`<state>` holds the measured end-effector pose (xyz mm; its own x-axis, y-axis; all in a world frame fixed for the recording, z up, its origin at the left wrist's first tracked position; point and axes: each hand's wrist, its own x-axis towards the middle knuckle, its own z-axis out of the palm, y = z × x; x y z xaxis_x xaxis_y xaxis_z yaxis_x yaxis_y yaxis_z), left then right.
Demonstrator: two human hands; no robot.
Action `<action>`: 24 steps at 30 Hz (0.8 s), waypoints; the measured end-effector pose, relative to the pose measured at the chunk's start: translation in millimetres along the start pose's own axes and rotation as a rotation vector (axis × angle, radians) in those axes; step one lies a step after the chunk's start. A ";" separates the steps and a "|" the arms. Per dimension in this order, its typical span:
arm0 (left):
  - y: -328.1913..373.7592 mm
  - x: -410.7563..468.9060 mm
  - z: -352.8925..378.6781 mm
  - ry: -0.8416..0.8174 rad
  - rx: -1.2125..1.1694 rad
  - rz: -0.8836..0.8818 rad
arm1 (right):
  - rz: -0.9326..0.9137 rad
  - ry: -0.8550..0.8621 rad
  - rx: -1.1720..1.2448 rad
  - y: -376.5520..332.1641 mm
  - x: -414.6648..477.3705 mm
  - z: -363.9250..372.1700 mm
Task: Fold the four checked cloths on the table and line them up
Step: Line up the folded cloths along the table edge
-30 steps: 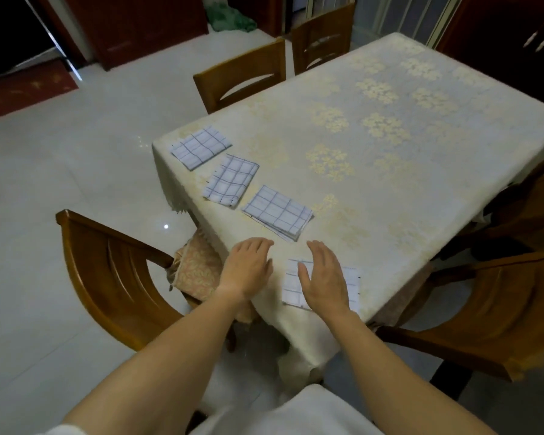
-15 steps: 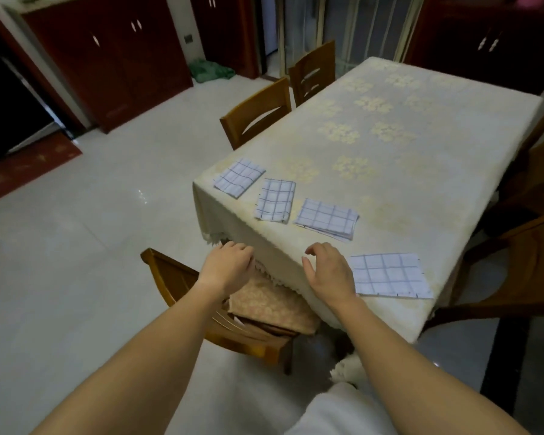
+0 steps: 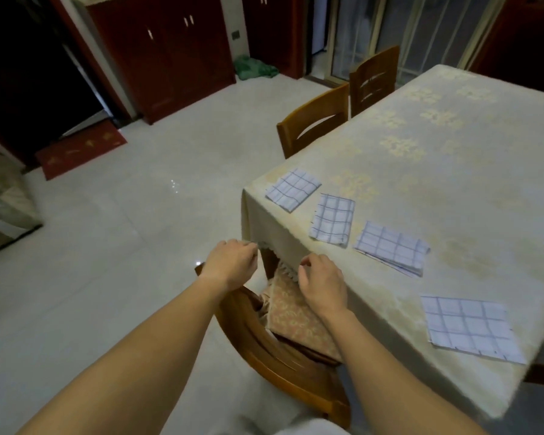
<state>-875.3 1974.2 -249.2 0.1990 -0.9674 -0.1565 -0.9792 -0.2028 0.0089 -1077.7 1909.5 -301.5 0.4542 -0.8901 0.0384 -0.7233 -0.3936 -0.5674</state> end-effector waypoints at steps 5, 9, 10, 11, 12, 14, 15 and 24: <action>-51.0 24.9 -11.5 0.019 -0.033 0.103 | 0.076 0.039 -0.064 -6.9 20.0 19.7; -108.4 49.6 -12.6 0.063 -0.047 0.217 | 0.185 0.133 -0.110 -40.8 36.4 41.6; -122.5 54.8 -15.5 0.068 -0.048 0.249 | 0.200 0.155 -0.113 -57.8 39.7 49.3; -137.3 60.2 -19.1 0.071 -0.044 0.278 | 0.202 0.175 -0.113 -75.9 43.3 58.4; -151.4 66.1 -23.5 0.078 -0.026 0.307 | 0.191 0.194 -0.112 -93.3 47.8 68.8; -177.6 76.5 -31.2 0.091 0.015 0.353 | 0.188 0.213 -0.101 -126.1 57.6 86.1; -187.8 81.9 -34.7 0.082 0.032 0.380 | 0.213 0.222 -0.088 -138.4 61.5 92.6; -201.0 157.3 -24.5 0.027 0.176 0.695 | 0.549 0.303 -0.100 -139.0 80.5 109.3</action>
<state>-646.3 1859.1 -251.4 -0.4739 -0.8680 -0.1481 -0.8715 0.4865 -0.0624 -883.8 1917.7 -309.5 -0.1537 -0.9881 0.0029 -0.8605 0.1324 -0.4919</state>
